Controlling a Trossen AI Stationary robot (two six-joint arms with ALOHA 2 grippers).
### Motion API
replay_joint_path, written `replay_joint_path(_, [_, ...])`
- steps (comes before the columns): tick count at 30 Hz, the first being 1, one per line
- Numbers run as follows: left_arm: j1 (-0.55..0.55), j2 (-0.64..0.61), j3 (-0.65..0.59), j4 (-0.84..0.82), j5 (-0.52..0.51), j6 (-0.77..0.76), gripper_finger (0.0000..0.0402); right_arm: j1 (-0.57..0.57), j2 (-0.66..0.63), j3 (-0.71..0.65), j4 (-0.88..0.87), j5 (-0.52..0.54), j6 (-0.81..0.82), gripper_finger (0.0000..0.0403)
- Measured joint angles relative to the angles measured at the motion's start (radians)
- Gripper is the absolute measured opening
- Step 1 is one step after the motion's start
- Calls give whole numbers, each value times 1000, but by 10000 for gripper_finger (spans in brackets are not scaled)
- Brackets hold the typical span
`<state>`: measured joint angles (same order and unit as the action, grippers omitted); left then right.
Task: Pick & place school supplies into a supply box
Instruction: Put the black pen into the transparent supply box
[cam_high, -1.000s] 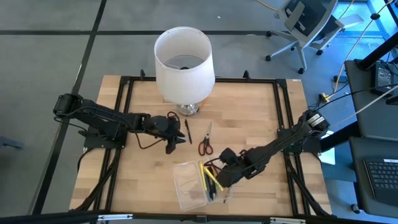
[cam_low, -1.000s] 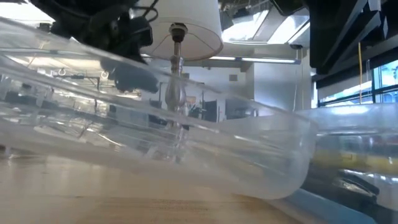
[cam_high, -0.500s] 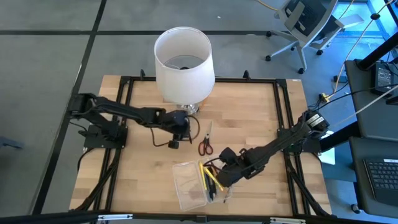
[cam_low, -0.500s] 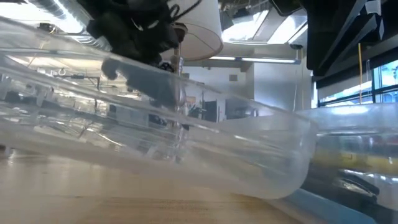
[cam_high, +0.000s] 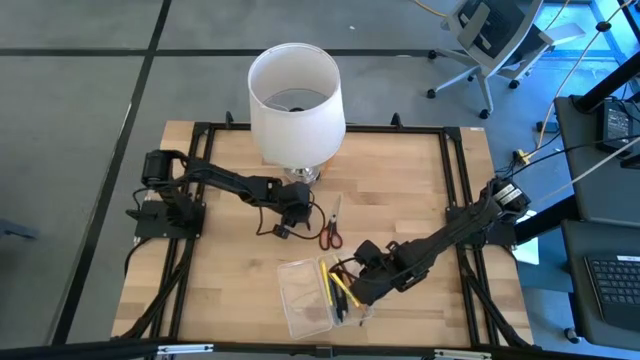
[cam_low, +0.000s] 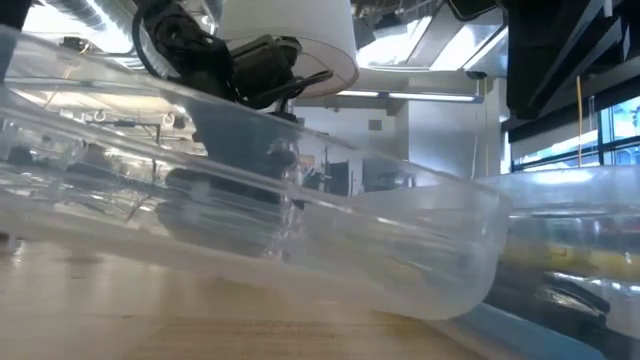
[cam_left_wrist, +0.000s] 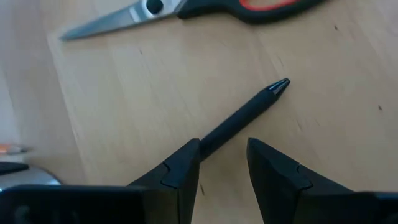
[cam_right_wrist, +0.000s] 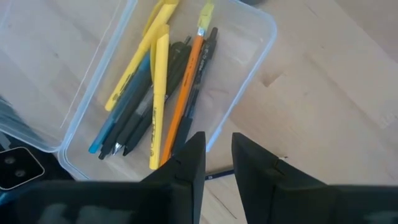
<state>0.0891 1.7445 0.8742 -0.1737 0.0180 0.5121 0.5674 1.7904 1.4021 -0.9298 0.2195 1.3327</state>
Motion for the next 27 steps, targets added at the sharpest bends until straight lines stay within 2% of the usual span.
replay_joint_path(4, [0,0,-2,27,0,8,127,0,0,0,-5,0,-1,83])
replay_joint_path(10, [0,17,-2,39,3,105,127,0,0,0,-22,0,-1,83])
replay_joint_path(16, [0,43,0,39,11,119,127,0,0,0,-25,0,-2,83])
replay_joint_path(20, [0,44,0,13,18,81,118,0,0,0,-25,0,-2,83])
replay_joint_path(27, [-1,44,3,-56,62,-104,68,-1,0,0,-25,0,-3,83])
